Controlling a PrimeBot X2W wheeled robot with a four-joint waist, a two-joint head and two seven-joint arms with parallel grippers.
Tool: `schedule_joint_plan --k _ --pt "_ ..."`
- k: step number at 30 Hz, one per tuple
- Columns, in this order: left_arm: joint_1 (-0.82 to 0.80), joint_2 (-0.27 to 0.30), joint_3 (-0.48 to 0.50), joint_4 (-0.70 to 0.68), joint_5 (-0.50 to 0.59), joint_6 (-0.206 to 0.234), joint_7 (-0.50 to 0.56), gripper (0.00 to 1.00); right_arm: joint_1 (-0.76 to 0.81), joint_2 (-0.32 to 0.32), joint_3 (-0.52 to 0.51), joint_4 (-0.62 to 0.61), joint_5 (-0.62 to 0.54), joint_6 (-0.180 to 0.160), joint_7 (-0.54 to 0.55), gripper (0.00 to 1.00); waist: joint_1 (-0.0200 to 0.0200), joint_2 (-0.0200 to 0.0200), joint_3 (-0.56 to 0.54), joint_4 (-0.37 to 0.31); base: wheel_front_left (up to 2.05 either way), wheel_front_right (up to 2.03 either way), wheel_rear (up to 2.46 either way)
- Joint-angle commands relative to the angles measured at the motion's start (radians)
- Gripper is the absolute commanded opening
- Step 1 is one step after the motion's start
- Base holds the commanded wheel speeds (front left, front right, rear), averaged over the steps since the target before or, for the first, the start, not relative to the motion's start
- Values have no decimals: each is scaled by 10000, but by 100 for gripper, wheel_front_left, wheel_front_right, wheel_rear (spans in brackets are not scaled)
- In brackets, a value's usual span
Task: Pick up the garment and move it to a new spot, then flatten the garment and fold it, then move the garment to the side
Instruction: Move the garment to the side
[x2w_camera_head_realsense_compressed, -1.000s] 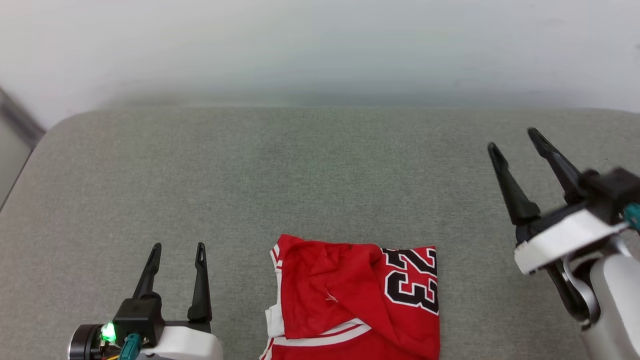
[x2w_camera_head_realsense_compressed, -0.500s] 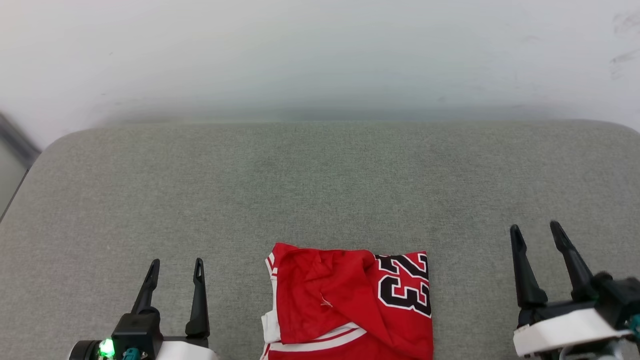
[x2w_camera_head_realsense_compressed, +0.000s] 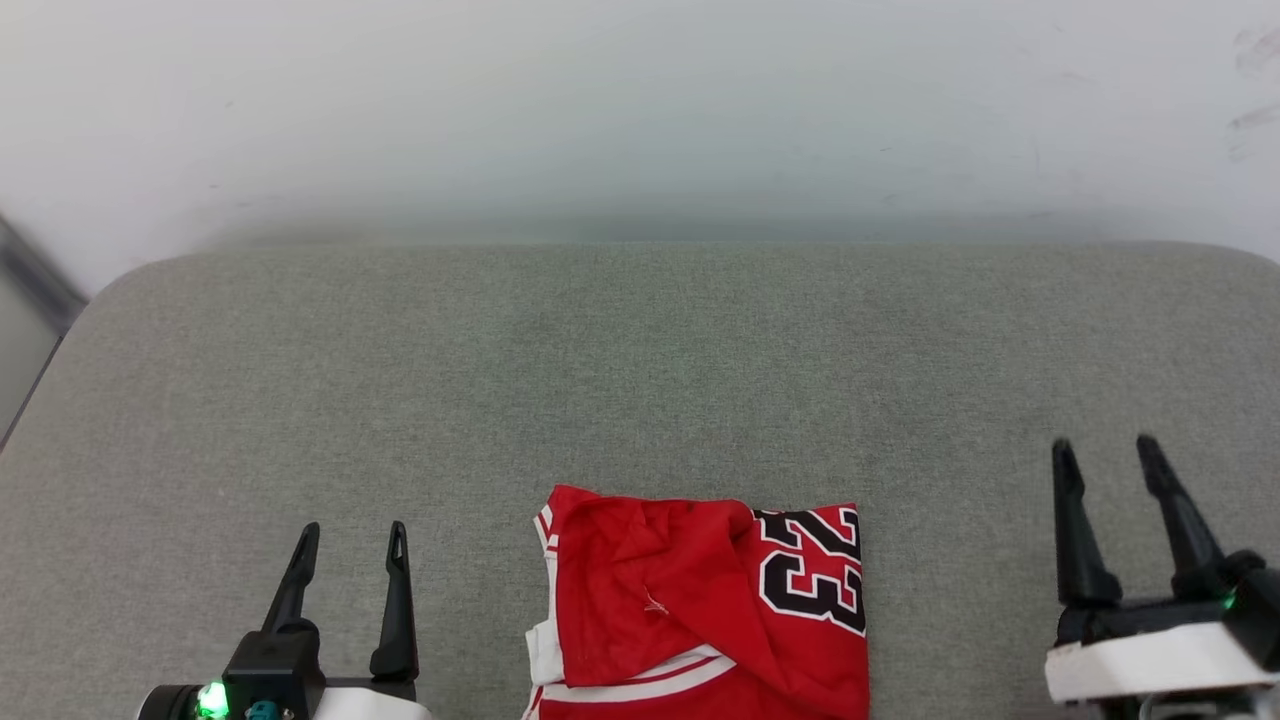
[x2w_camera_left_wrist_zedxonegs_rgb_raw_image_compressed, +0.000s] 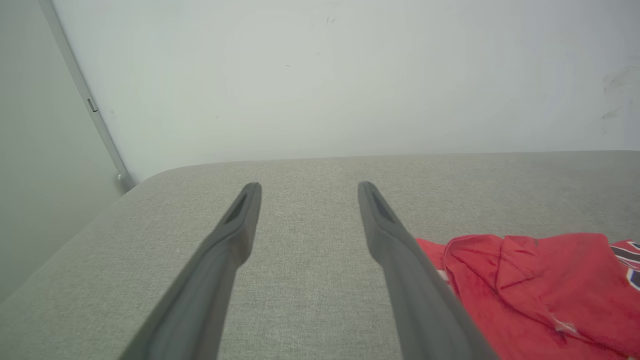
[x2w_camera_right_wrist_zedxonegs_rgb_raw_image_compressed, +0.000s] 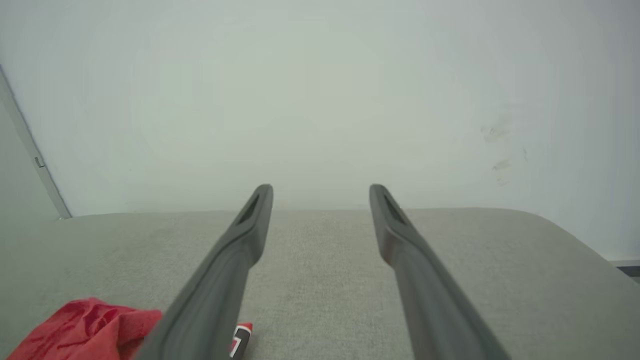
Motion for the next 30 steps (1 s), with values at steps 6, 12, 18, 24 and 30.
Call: schedule_joint_plan --k 6,12,18,24,30 --pt "6 -11 -66 37 -21 -22 -36 100 -1760 -958 221 -605 38 -4 475 100 1 0 8 14 0 0 0" --pt "-134 -11 -157 15 -39 -36 -35 100 -3122 -2300 1695 -1013 716 -4 3270 100 1 0 175 161 0 0 0" --pt "-325 -13 -204 -64 -81 -26 -35 100 -3901 -3575 2945 -808 3153 -5 7491 100 1 0 565 327 0 0 0" --pt "-636 -13 -248 -68 -176 -84 -35 100 -3671 -4245 3440 -471 5506 -4 10699 100 1 0 1088 582 0 0 0" --pt "-1040 -13 -353 -64 -257 -105 -35 100 -3192 -4341 3700 -113 6775 -4 11889 100 1 0 1664 904 0 0 0"
